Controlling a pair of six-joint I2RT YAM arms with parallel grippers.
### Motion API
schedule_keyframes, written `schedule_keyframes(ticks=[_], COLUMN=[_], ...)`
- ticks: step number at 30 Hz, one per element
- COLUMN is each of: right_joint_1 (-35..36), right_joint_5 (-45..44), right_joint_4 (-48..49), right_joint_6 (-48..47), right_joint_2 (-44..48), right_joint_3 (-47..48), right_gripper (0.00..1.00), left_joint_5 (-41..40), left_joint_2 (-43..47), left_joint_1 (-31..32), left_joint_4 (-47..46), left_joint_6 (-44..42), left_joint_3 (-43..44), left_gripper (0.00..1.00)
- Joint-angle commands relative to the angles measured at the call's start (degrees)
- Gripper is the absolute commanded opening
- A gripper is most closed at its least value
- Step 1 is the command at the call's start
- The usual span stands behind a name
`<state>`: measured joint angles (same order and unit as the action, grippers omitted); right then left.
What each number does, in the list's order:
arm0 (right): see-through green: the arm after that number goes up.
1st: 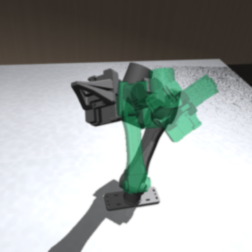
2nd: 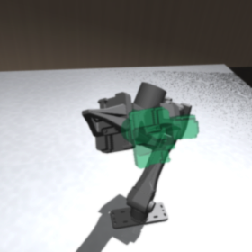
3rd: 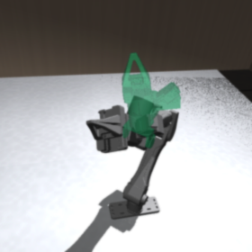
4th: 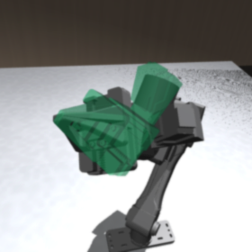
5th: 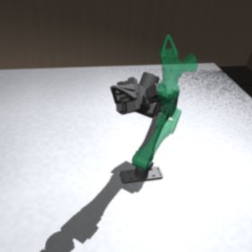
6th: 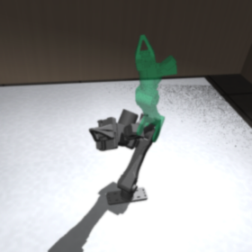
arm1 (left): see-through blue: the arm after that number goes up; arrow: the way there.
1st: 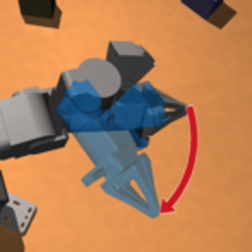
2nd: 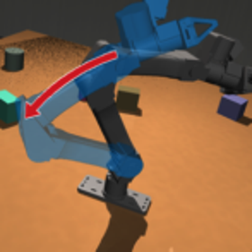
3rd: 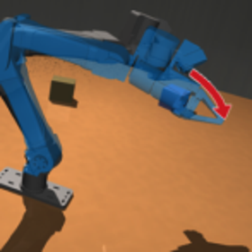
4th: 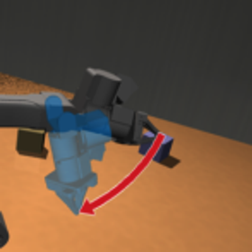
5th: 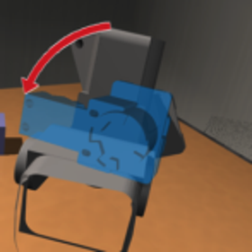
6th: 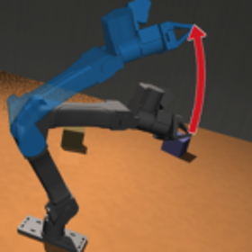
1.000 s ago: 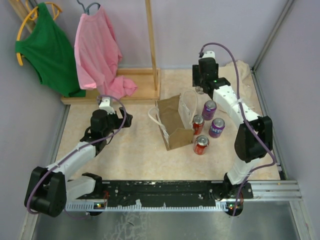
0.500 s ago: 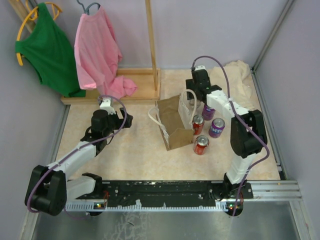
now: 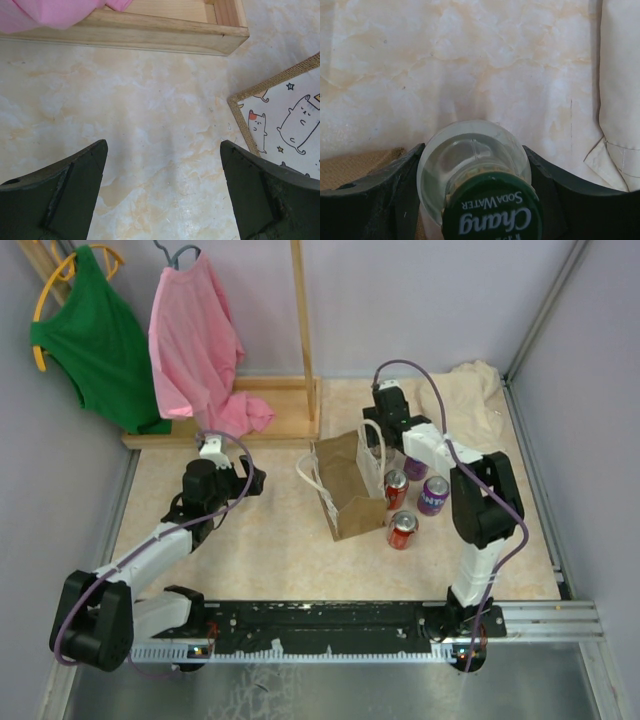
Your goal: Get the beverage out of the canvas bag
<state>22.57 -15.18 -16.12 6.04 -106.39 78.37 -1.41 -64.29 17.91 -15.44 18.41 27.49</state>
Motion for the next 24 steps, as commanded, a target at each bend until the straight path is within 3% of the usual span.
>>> schedule_keyframes(ticks=[1,4,5,10,17,24], right_joint_1=[0.46,0.46,0.46,0.53,0.72,0.94], right_joint_5=[-2.44,-2.61,-2.70,-3.32,-4.56,-4.75], right_joint_4=[6.17,6.08,5.95,5.98,6.25,6.73], right_joint_6=[-0.08,0.18,0.22,0.66,1.53,1.45], right_joint_2=[0.68,0.34,0.20,0.14,1.29,1.83], right_joint_3=[2.22,1.98,1.88,1.44,0.42,0.22], right_gripper=[0.28,0.51,0.53,0.57,0.77,0.82], left_joint_5=[-0.26,-0.19,-0.22,-0.19,-0.03,0.94], left_joint_2=[0.91,0.92,0.92,0.85,0.45,0.18], left_joint_1=[0.36,0.37,0.37,0.38,0.45,0.46], left_joint_4=[-0.97,-0.99,-0.99,-0.99,-1.09,-1.24], left_joint_6=[-0.16,-0.18,-0.19,-0.18,-0.12,0.02], left_joint_3=[0.98,0.99,0.94,1.02,1.09,1.21], left_gripper=[1.00,1.00,1.00,1.00,1.00,1.00])
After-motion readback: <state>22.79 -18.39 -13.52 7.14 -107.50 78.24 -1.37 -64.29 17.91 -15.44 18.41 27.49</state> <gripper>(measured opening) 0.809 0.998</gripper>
